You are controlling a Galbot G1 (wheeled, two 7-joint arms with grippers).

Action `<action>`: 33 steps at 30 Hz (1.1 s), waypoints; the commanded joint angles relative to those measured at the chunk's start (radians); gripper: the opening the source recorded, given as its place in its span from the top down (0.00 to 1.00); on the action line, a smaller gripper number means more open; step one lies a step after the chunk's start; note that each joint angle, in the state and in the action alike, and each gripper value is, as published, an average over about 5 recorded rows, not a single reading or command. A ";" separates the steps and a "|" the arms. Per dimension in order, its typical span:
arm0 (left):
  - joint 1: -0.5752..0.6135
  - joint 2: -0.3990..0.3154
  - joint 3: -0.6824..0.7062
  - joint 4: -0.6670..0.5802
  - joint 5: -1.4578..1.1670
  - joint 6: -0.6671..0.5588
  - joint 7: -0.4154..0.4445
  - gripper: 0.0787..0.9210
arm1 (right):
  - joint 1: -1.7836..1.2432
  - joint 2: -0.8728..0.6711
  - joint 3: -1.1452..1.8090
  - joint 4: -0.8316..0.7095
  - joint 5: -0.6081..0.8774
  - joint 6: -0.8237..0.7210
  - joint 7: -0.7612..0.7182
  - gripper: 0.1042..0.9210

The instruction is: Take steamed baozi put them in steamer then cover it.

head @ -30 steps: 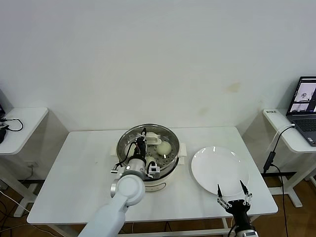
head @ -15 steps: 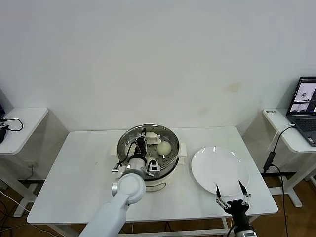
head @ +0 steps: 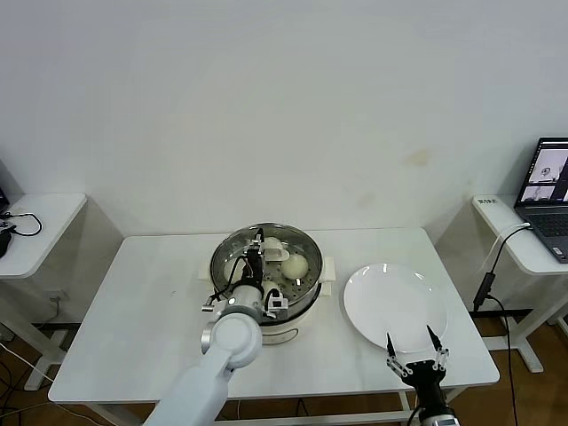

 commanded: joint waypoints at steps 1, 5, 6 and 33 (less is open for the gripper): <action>0.025 0.008 -0.005 -0.064 -0.006 0.002 0.000 0.62 | -0.002 0.002 -0.005 0.004 -0.007 0.000 0.000 0.12; 0.071 0.033 -0.022 -0.130 -0.013 0.001 -0.002 0.49 | -0.005 0.005 -0.011 0.006 -0.013 0.000 0.001 0.12; 0.086 0.041 -0.026 -0.148 -0.016 0.000 -0.003 0.46 | -0.005 0.006 -0.012 0.007 -0.015 0.000 0.001 0.12; 0.915 0.105 -0.569 -0.565 -1.572 -0.470 -0.641 0.12 | -0.044 -0.043 -0.056 0.050 0.055 -0.016 -0.019 0.12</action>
